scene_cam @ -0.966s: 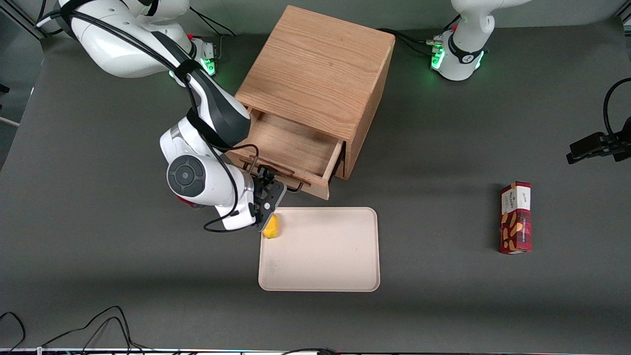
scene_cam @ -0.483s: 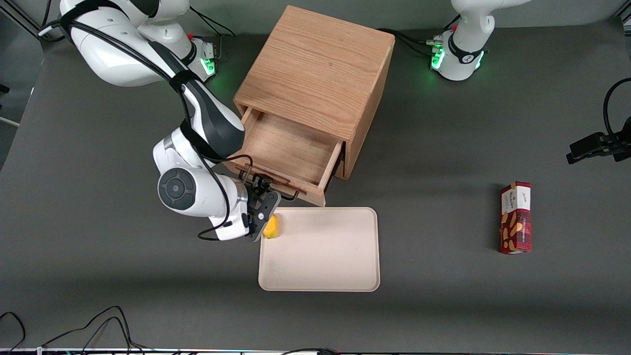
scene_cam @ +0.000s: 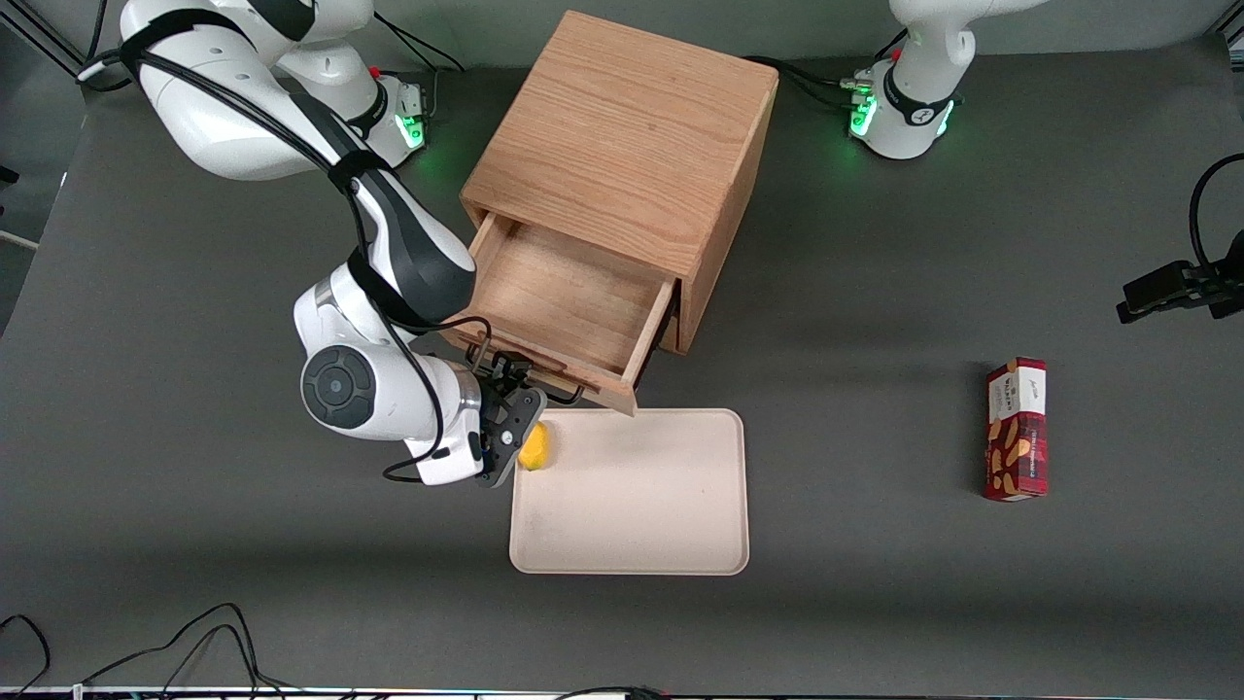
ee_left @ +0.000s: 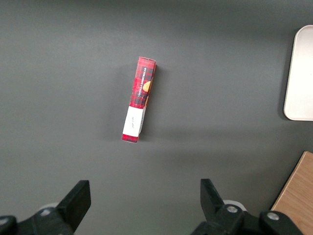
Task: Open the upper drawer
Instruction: 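Keep pulling the drawer further open with the right gripper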
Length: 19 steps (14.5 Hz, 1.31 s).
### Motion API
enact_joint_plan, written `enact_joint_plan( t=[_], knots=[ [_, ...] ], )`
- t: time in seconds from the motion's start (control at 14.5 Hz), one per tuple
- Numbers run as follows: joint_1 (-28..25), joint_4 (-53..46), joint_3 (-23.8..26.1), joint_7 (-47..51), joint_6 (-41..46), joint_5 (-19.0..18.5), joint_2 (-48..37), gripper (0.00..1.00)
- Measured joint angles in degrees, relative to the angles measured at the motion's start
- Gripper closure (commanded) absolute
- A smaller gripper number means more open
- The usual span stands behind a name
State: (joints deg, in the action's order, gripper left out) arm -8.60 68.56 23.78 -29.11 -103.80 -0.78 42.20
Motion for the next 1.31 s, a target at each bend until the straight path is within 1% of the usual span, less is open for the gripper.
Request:
enact_joint_plan(
  t=[1.03,1.31],
  knots=[
    [-0.02,-3.45,-1.06,-1.73,1.57,0.53,2.02,0.00],
    [0.03,-5.04,-2.20,-2.69,1.80,0.75,2.80,0.00]
  ],
)
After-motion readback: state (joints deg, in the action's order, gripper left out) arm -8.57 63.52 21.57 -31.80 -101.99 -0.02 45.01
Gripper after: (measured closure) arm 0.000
